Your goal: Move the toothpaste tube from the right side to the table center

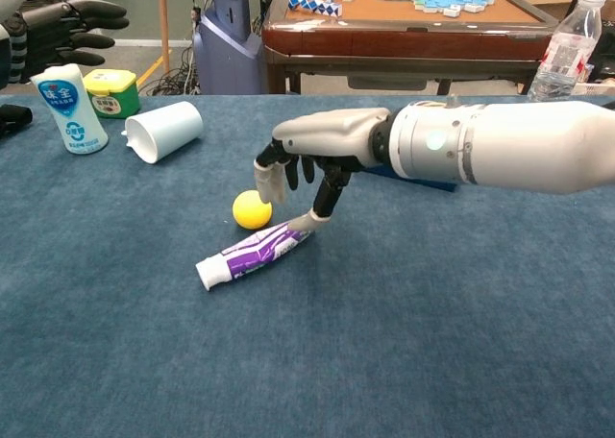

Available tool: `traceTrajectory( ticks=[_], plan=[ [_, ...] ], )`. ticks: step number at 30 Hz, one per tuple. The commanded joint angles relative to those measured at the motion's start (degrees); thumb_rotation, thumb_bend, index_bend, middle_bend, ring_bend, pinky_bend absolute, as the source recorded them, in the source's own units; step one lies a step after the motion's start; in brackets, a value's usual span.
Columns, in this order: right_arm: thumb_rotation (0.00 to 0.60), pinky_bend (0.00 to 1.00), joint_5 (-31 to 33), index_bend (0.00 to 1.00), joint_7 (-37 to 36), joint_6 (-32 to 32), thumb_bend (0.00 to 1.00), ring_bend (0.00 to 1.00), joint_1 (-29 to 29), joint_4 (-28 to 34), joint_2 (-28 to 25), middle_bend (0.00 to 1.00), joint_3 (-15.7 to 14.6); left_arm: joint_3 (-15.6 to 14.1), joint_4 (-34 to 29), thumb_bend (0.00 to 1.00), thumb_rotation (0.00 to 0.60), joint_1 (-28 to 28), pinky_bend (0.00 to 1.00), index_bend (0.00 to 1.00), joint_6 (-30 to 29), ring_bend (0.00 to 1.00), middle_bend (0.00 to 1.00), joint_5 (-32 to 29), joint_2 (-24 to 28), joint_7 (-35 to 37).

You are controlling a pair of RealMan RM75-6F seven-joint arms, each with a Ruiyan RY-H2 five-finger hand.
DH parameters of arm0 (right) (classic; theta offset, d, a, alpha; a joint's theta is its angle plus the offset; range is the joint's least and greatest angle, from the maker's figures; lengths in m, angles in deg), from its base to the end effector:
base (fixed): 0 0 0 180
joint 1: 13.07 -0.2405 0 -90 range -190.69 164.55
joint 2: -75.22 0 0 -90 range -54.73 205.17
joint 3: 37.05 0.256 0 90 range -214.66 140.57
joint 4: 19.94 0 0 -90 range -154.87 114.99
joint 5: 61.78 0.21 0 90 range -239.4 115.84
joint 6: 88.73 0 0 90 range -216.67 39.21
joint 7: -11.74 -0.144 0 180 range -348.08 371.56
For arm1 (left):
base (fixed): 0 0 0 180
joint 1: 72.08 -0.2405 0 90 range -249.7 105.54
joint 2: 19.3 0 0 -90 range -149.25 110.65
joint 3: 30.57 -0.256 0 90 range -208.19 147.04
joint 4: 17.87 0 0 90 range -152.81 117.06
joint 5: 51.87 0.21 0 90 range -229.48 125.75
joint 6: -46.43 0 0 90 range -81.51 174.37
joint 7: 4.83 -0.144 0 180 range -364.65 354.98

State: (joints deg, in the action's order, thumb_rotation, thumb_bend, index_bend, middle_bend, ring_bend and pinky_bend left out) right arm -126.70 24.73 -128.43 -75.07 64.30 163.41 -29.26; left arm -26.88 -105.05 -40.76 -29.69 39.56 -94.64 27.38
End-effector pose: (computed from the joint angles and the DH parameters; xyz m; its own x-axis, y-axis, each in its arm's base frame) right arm -0.0473 -0.3558 -0.0501 0.5887 -0.3448 0.7311 -0.6894 -0.6865 0.2313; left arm -0.1888 0.2965 0.0802 -0.1328 0.2696 0.9538 0.8653 -0.4377 0.2442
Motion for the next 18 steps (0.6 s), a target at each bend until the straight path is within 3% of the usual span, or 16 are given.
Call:
traceTrajectory(
  ticks=[1,2,5,7,8,13,18],
  plan=[
    [0.6,0.32,0.8,0.37,2.1,-3.4,0.31,0.32,2.0,3.4,-3.4,0.38,0.0,0.0,-0.8,0.0,0.013,-0.5,0.03,0.0,0.9,0.0,0.0,-1.2,1.3,-2.5],
    [0.6,0.32,1.0,0.37,2.3,-4.5,0.31,0.32,2.8,4.5,-4.6,0.38,-0.1,0.0,-1.0,0.0,0.045,-0.8,0.03,0.0,1.0,0.0,0.0,-1.7,1.8,-3.7],
    [0.6,0.32,1.2,0.37,3.2,-9.4,0.31,0.32,6.3,7.9,-8.7,0.4,-0.7,0.0,-1.3,0.0,0.234,-1.9,0.03,0.0,1.3,0.0,0.0,-3.7,3.0,-8.0],
    [0.6,0.32,1.2,0.37,3.8,-12.9,0.31,0.32,9.1,10.2,-11.4,0.41,-1.5,0.3,-0.8,0.0,0.485,-3.0,0.03,0.0,0.7,0.0,0.0,-5.3,3.5,-10.5],
    [0.6,0.32,1.3,0.37,4.0,-14.2,0.31,0.32,10.2,11.1,-12.5,0.41,-2.0,0.3,-0.5,0.0,0.582,-3.4,0.03,0.0,0.7,0.0,0.0,-5.9,3.6,-11.7],
    [0.6,0.32,1.0,0.37,3.5,-22.3,0.32,0.33,17.5,14.3,-17.2,0.43,-4.0,0.4,0.7,0.0,0.6,-5.2,0.03,0.0,2.3,0.0,0.0,-10.2,4.9,-15.1],
    [0.6,0.32,-1.0,0.38,2.9,-30.1,0.37,0.35,24.8,14.2,-19.3,0.46,-6.7,1.1,4.1,0.06,0.6,-8.1,0.13,0.0,-0.6,0.0,0.0,-13.5,3.6,-21.7]
  ],
)
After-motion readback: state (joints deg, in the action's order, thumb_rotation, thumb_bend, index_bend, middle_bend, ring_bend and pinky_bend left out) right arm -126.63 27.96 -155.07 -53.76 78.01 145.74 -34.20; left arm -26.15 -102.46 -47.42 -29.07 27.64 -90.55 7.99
